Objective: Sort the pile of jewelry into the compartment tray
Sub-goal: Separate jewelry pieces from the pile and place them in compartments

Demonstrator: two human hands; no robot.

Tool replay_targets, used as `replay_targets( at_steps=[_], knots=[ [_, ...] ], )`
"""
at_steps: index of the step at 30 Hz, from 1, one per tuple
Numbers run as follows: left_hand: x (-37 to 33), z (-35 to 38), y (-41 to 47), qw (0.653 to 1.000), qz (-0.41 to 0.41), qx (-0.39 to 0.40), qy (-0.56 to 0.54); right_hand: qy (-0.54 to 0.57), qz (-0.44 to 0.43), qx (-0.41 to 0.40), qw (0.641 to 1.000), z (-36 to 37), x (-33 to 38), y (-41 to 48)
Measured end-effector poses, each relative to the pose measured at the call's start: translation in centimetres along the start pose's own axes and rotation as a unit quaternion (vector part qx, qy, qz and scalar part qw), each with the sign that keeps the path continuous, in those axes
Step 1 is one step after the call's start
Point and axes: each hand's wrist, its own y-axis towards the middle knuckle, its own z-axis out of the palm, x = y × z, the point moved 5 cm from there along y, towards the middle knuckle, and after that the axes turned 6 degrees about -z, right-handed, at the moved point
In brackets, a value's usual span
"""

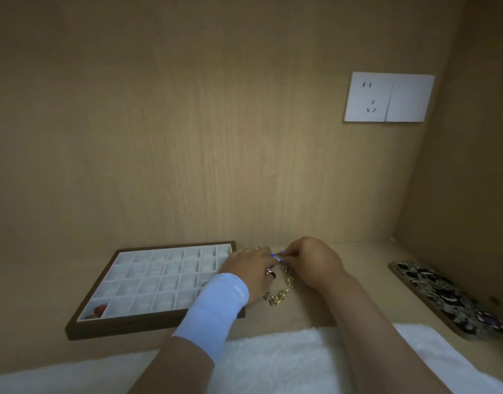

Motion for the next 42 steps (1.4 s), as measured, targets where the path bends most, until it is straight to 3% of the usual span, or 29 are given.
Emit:
replay_targets(
  at_steps=[5,13,19,21,26,32,40,42],
  knots=[
    [1.0,0.0,0.0,0.995,-0.005,-0.027,-0.097,0.019,0.029,0.022,0.999,-0.1,-0.5,0.6],
    [1.3,-0.2,-0.5,0.987,-0.006,-0.070,-0.144,0.008,0.003,0.088,0.996,-0.2,-0.5,0.9],
    [1.5,-0.5,-0.7,0.975,-0.010,-0.112,-0.194,0.226,-0.014,0.059,0.972,-1.9,1.2,0.4],
    [1.9,-0.7,-0.8,0.960,-0.015,-0.125,-0.248,0.303,-0.027,0.065,0.950,-2.6,2.4,0.1],
    [3.0,-2.0,-1.2,0.886,-0.062,-0.164,-0.428,0.434,-0.040,0.075,0.897,-3.0,4.7,-0.3],
    [3.5,-3.6,-1.7,0.841,-0.084,-0.151,-0.513,0.465,-0.022,0.065,0.883,-2.8,5.8,-0.3],
    [5.4,-6.4,-4.1,0.866,-0.087,-0.149,-0.470,0.457,-0.075,0.092,0.882,-3.3,8.6,-0.9],
    [6.4,-6.5,-5.2,0.855,-0.107,-0.140,-0.488,0.456,-0.077,0.098,0.881,-3.1,9.6,-1.0]
  ],
)
